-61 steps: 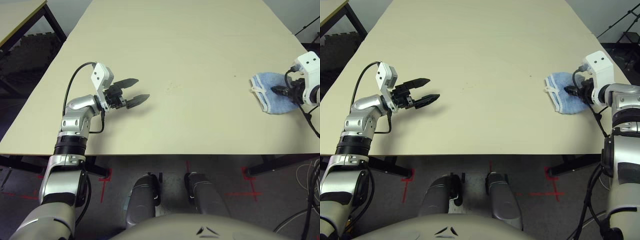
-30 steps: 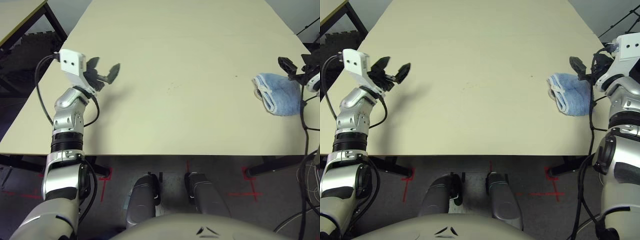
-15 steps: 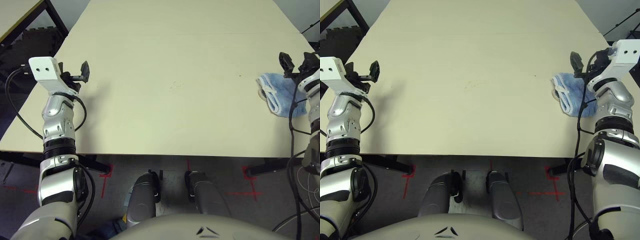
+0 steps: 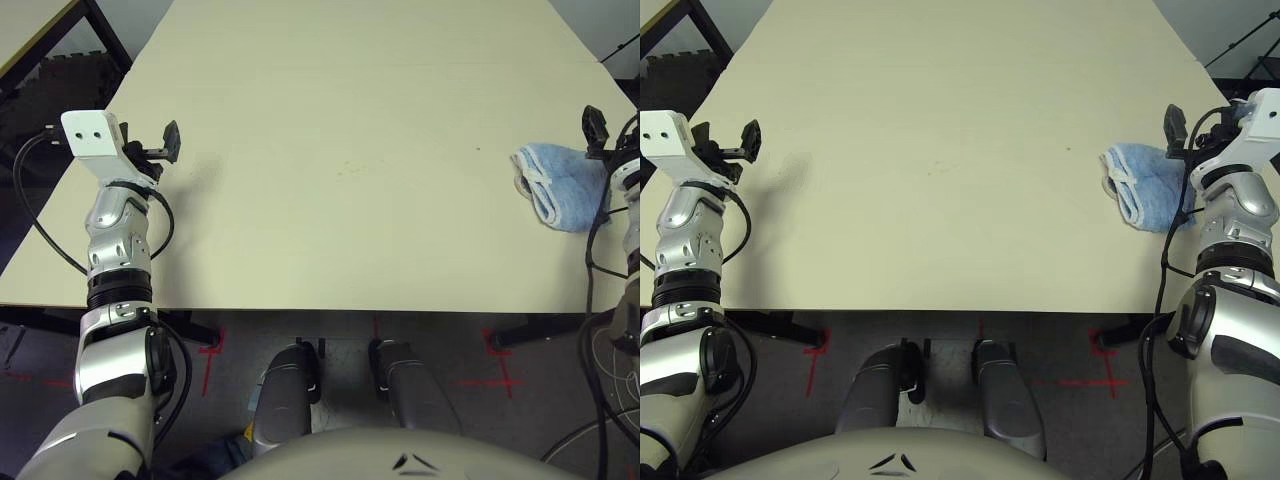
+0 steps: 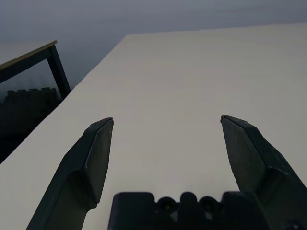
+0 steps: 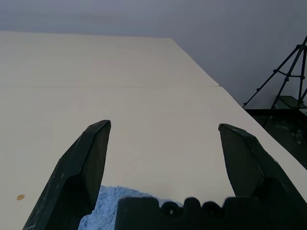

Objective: Wipe the water off the table with a rag.

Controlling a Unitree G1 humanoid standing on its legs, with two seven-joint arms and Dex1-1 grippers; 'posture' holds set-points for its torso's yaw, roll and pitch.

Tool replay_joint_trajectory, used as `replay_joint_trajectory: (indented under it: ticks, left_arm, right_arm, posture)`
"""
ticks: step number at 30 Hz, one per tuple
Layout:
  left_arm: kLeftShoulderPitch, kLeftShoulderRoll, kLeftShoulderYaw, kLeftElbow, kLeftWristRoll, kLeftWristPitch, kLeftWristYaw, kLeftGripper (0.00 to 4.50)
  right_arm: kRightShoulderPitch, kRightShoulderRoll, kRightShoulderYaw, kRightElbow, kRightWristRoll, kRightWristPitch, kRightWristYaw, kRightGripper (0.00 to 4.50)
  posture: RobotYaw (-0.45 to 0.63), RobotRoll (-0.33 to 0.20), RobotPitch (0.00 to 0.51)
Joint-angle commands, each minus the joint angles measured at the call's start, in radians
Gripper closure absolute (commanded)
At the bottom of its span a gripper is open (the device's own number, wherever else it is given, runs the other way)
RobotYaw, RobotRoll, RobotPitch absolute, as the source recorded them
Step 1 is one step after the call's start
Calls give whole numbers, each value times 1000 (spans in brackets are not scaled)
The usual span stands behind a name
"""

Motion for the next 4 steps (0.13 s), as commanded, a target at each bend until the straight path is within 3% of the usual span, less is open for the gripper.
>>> replay_joint_trajectory:
  ticks: [1, 4]
  left_arm:
    - [-20, -1, -15, 44, 15, -21, -9, 0]
    - [-31, -4, -18, 59, 15, -30, -11, 0]
  right_arm:
    - [18, -23, -19, 4, 14, -15, -13, 36]
    - [19, -26, -18, 2, 15, -16, -13, 36]
  posture:
    - [-78, 0, 178]
    - [-82, 0, 176]
